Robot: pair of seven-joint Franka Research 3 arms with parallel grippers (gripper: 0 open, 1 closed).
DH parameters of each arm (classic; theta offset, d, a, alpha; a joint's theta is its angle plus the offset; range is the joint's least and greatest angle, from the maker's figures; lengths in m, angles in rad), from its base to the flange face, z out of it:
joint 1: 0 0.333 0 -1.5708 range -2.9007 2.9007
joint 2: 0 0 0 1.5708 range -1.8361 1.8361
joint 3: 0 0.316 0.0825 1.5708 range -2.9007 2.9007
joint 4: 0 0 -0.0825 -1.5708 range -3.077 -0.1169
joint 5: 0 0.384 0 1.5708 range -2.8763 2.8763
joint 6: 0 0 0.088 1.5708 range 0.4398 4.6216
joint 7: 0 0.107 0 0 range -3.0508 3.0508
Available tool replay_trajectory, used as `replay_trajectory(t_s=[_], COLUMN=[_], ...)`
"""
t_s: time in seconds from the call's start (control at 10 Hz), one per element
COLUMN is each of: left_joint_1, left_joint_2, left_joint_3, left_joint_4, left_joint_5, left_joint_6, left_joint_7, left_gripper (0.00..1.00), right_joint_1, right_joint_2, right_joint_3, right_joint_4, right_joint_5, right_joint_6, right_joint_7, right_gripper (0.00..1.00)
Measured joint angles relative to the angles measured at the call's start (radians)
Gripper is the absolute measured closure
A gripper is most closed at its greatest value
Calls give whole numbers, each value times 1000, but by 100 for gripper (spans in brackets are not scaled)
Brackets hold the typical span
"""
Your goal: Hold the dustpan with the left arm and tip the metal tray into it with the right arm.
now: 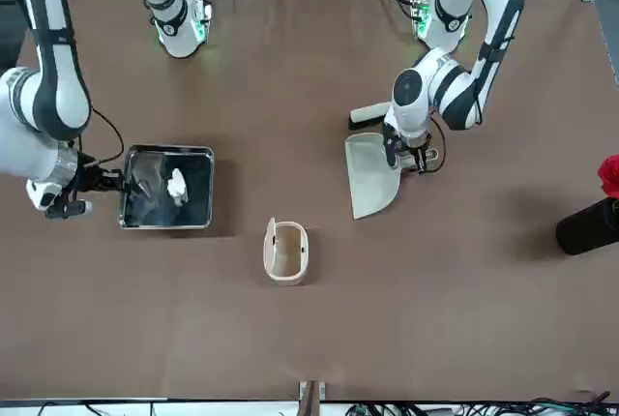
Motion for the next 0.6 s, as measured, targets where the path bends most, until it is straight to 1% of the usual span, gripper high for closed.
replay_trajectory(t_s=[0.3,0.6], left_joint_1=[0,0], left_joint_2=[0,0], left_joint_3=[0,0], left_joint_4=[2,15], left_joint_5=[0,0], left_joint_6=[0,1], left_joint_7=[1,3], left_gripper=[67,67], right_joint_1=[4,5], right_joint_2=[-35,-44], right_joint_3=[34,84], right_joint_4=[0,0], right_joint_5=[-30,-77], right_joint_6=[-39,-63], right_joint_7=[50,132], right_gripper=[95,95])
